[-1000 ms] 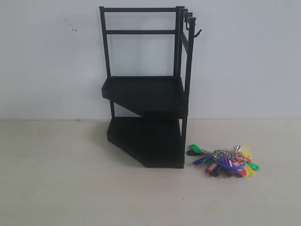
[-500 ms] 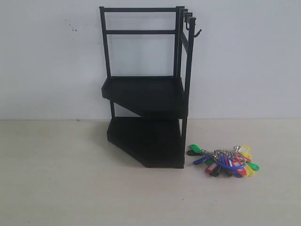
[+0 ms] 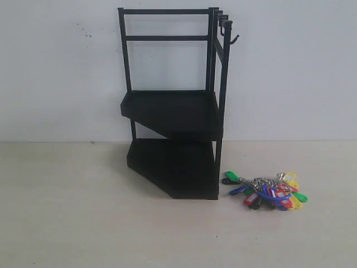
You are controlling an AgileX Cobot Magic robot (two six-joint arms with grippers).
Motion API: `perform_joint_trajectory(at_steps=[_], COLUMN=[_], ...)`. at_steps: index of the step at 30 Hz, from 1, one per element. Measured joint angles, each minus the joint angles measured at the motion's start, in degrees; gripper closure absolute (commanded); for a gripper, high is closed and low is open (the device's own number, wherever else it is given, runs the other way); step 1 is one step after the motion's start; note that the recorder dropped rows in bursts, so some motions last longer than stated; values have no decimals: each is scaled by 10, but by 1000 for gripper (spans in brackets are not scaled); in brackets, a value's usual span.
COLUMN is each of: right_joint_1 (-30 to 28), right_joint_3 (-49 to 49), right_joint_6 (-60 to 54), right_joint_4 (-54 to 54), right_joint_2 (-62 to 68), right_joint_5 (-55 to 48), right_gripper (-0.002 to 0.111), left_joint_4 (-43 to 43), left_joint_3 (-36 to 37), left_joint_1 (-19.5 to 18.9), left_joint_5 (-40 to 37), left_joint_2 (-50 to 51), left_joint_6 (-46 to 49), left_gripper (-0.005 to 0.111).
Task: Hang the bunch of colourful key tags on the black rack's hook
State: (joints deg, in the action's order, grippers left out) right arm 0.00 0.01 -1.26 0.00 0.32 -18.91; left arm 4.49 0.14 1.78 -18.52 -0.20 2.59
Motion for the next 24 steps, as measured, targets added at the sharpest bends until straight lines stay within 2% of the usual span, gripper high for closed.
perform_joint_trajectory(at_steps=[13, 18, 24], right_joint_1=[0, 0, 0], right_joint_3=[0, 0, 0], right_joint_6=[-13, -32, -27], right_joint_4=[-7, -9, -6], right_joint_2=[0, 0, 0], right_joint_5=[8, 85, 234], right_gripper=[108, 108, 108], left_joint_4=[0, 0, 0], left_joint_3=[0, 0, 0], left_joint_1=[0, 0, 0], left_joint_5=[0, 0, 0], left_joint_2=[0, 0, 0], left_joint_6=[0, 0, 0], left_gripper=[102, 102, 102])
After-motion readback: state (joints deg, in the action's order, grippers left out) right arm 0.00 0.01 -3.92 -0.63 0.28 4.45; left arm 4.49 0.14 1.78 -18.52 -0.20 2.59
